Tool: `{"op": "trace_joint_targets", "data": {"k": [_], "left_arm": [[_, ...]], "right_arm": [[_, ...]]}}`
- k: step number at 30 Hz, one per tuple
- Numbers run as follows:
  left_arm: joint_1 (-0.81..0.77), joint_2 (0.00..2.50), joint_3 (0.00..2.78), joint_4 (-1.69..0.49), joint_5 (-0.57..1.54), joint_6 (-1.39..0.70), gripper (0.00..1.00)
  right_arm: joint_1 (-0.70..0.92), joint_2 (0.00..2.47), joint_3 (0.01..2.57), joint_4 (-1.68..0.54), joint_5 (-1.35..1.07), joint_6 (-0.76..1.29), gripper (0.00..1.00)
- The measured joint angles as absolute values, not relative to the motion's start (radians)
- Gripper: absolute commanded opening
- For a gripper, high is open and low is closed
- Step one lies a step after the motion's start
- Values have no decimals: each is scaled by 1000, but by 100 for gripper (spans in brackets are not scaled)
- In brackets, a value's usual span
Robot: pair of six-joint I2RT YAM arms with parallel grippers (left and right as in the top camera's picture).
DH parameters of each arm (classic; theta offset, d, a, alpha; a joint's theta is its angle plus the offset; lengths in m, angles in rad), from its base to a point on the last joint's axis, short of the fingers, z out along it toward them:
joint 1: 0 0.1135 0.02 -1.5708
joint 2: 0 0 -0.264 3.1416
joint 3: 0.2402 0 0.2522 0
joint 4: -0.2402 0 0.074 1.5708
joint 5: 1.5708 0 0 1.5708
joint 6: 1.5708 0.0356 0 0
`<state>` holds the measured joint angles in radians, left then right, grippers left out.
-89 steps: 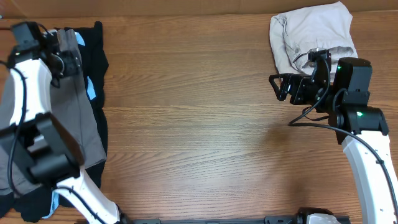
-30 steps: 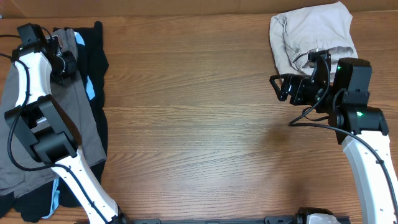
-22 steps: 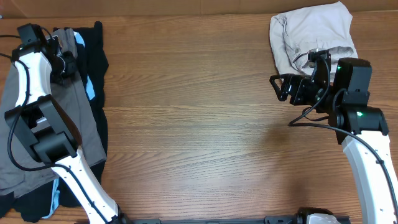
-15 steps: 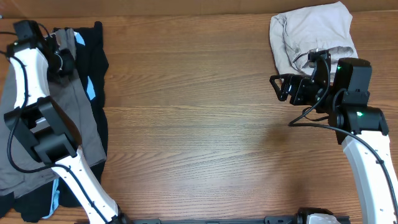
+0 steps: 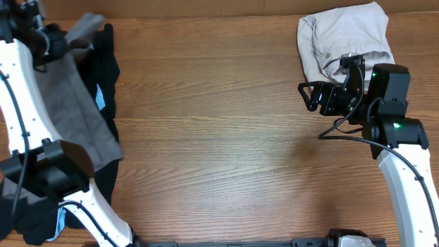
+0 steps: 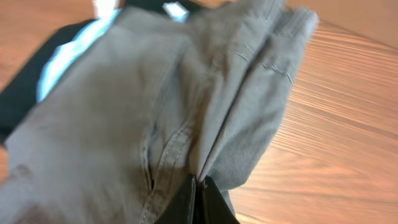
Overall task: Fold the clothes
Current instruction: 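Drag the grey shorts with the left gripper to the table center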
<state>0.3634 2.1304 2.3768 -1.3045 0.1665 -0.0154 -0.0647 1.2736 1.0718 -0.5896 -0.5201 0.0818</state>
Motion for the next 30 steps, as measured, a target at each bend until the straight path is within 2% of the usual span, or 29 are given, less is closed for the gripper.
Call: {"op": "trace_joint_targets", "data": {"k": [4,9,12,17,24,27,30], "left_arm": [[229,2102,2377,-1340,214,-1,4],[-38,2109,2377,-1382,240,27,4],[-181,2132,2378,-1384,240,38,4],[-372,2236,2378,-1396,232,59,5],[-580,2430,2378,-1497,224,69,21],[-656,2482,2378,-1542,224,89,32],[-724,2501,2378,-1547,224,108,36]], "right_arm": [[-65,1274,1072,-587,-520,82,80],[-82,1274,1072,-591,-520,96,80],[-144,1274,1072,-609,-520,121,80],[-334,1274,1072,-649,-527,163,85],[-553,1274,1072,-659,-590,171,86],[-611,1274,1072,-659,-617,167,88],[-641,1274,1072,-659,-630,163,89]]}}
